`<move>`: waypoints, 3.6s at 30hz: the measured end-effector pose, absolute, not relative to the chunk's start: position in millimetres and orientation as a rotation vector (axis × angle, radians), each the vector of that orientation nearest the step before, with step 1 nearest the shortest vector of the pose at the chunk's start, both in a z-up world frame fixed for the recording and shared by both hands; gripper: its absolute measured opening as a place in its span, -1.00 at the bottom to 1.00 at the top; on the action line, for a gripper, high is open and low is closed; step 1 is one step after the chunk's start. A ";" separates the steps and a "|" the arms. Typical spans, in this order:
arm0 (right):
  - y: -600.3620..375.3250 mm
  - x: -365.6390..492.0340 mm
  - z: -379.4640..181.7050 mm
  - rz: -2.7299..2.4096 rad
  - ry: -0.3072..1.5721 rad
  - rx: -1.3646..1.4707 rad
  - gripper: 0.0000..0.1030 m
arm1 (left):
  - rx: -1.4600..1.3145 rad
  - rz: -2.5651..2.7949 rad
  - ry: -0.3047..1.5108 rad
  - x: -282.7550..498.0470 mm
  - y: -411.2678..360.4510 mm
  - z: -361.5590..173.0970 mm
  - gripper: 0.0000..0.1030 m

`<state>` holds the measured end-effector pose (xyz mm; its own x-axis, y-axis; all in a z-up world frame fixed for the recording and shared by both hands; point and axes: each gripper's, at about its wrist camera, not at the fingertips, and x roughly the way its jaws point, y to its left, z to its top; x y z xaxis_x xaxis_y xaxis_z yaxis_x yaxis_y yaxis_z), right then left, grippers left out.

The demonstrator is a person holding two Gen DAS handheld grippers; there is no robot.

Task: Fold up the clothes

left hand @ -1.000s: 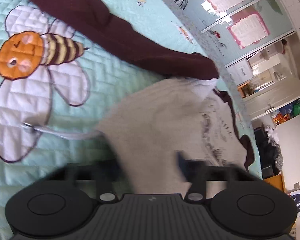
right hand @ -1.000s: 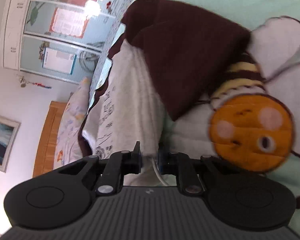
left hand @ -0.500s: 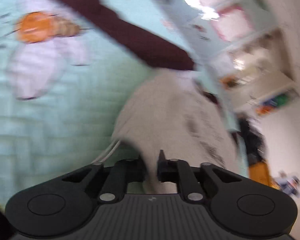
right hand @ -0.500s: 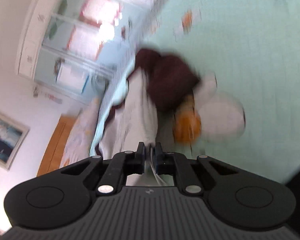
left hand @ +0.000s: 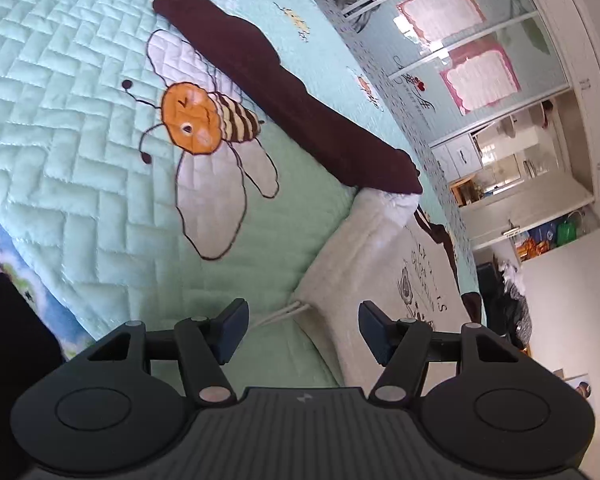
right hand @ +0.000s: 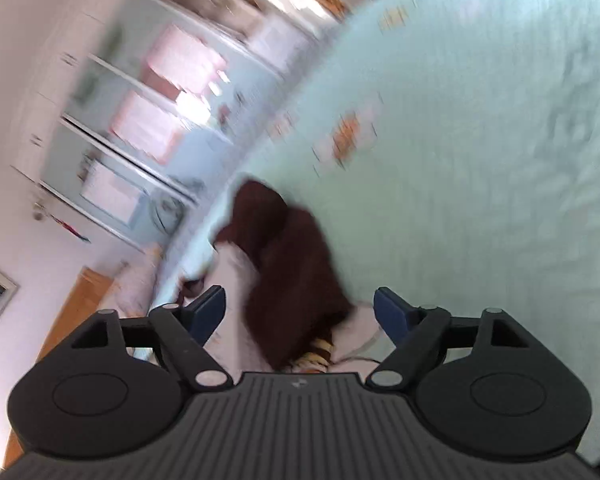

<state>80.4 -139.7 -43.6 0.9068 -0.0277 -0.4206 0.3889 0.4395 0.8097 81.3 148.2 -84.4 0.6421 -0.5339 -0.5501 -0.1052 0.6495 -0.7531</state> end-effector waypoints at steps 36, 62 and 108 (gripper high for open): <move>-286.7 42.9 25.3 -0.655 0.109 0.912 -0.08 | -0.666 -0.219 0.902 89.0 103.9 -74.8 0.49; -239.5 110.7 -76.2 -0.532 0.022 1.344 0.42 | -0.188 -0.072 0.748 88.7 66.7 -79.7 0.91; -382.6 114.6 -58.6 -0.698 -0.021 1.239 -0.86 | -0.032 0.016 0.697 91.0 37.5 -93.0 0.99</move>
<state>114.6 -382.6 -58.6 0.7946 -0.4963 -0.3497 0.4745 0.1482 0.8677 91.0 37.5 -93.0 0.7664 0.0037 -0.6423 -0.0253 0.9994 -0.0244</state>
